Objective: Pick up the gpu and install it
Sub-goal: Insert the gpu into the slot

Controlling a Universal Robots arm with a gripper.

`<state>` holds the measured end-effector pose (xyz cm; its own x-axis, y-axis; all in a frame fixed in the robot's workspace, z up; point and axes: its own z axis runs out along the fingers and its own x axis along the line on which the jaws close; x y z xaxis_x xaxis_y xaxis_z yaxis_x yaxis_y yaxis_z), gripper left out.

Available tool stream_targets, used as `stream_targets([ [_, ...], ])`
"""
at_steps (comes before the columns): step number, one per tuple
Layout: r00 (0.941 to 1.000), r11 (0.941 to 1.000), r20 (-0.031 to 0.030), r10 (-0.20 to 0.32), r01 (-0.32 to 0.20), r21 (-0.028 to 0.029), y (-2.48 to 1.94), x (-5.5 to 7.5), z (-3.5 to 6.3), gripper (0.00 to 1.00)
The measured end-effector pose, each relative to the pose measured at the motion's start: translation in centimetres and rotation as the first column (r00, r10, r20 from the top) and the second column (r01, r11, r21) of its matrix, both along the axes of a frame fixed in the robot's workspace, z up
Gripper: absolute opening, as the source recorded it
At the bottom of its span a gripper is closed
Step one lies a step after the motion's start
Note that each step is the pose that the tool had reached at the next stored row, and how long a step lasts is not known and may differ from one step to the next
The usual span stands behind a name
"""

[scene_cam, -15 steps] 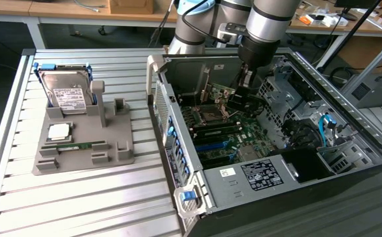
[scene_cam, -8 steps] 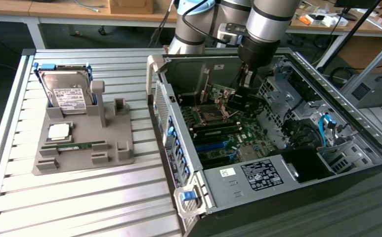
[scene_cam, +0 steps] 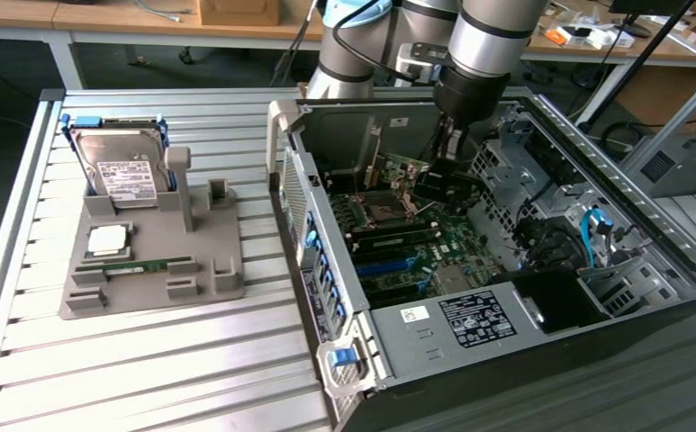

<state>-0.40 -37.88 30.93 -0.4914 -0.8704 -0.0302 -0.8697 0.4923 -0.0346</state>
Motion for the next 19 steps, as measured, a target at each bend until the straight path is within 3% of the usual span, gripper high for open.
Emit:
stream_targets([
  [19, 0.9974, 0.9974, 0.0000, 0.072, -0.072, 0.0000, 0.00, 0.00, -0.02, 0.27],
])
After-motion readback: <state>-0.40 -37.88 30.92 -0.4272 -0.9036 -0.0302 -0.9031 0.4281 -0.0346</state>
